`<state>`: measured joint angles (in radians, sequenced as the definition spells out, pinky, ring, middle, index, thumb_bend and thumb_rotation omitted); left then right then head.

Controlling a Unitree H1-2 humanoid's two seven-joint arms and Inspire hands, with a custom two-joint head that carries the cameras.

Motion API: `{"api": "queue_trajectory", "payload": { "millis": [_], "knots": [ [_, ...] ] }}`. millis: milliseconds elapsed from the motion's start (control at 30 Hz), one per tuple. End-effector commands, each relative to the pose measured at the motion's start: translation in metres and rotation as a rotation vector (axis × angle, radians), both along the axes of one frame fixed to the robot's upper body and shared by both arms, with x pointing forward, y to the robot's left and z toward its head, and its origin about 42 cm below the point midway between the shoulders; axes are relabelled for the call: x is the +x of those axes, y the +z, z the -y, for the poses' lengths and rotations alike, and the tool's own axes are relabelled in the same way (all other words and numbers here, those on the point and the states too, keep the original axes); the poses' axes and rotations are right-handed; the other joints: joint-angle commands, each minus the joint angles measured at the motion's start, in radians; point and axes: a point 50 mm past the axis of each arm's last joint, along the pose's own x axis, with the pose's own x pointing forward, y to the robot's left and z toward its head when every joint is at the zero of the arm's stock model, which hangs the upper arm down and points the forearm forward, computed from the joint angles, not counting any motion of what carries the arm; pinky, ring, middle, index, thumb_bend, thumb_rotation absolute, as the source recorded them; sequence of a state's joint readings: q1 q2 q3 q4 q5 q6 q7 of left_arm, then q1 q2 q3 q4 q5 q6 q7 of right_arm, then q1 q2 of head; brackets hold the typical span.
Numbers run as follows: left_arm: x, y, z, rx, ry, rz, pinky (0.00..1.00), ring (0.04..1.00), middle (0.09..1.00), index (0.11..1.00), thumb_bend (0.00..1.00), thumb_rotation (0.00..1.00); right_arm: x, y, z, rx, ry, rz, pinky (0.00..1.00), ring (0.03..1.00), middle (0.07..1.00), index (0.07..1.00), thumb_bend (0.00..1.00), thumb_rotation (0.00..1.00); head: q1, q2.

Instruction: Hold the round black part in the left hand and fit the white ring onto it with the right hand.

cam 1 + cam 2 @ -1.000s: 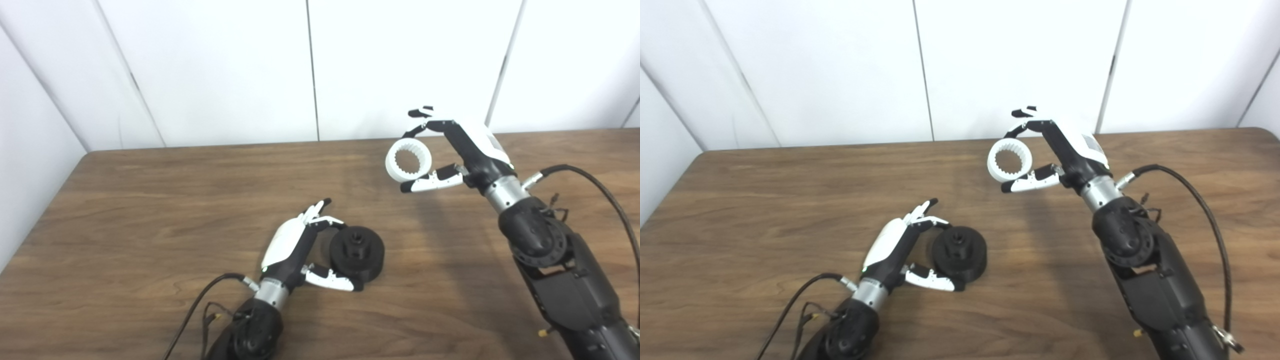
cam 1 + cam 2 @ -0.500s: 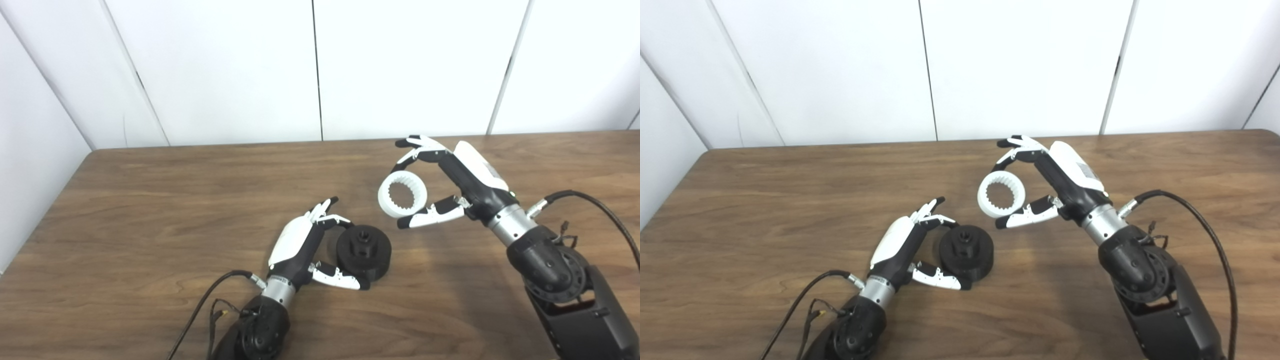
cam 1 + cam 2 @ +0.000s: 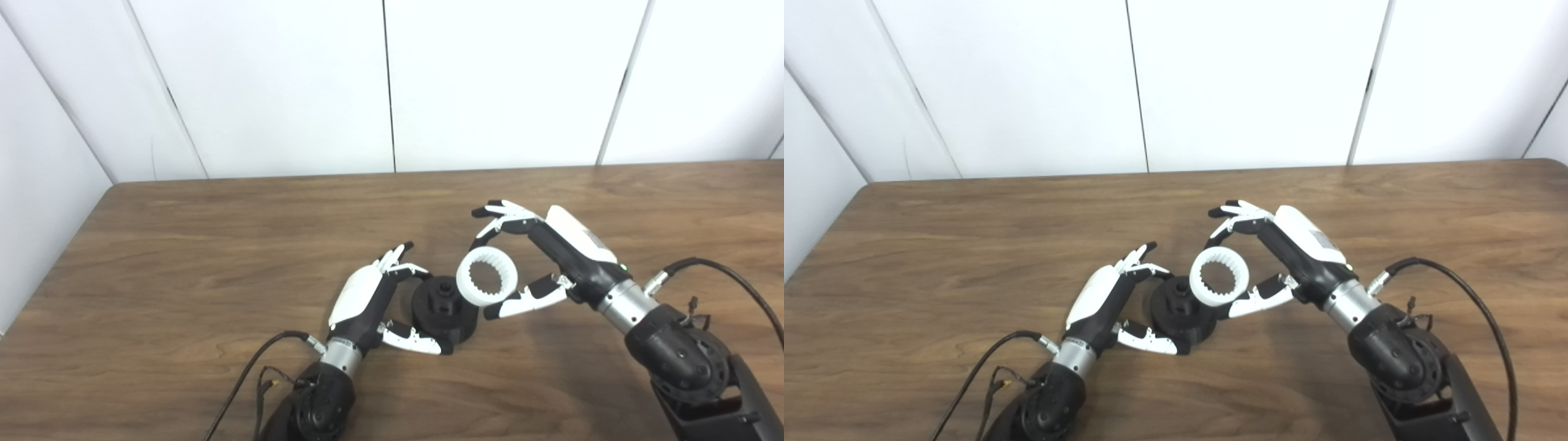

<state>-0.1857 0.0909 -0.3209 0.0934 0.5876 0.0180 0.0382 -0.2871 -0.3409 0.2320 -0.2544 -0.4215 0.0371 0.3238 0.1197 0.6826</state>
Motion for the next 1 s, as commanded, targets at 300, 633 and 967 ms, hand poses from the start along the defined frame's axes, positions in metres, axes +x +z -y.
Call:
{"api": "queue_trajectory", "payload": {
  "millis": [300,633,967],
  "knots": [
    [0.002,0.008,0.003,0.01,-0.011,0.031,1.0,1.0,1.0,0.607,0.97,0.26,0.003,0.011,-0.024,-0.021,0.078,0.053,1.0,0.945,0.864,0.48,0.52,0.15,0.0,0.003],
    [0.002,0.008,0.003,0.007,-0.009,0.033,1.0,1.0,1.0,0.606,0.97,0.27,0.013,0.016,-0.036,-0.026,0.106,0.071,1.0,0.952,0.866,0.48,0.52,0.15,0.007,0.004],
    [-0.001,0.007,0.005,0.016,-0.012,0.029,1.0,1.0,1.0,0.612,0.97,0.26,0.024,0.024,-0.044,-0.028,0.112,0.078,1.0,0.943,0.863,0.479,0.52,0.15,0.005,0.007]
  ]
}}
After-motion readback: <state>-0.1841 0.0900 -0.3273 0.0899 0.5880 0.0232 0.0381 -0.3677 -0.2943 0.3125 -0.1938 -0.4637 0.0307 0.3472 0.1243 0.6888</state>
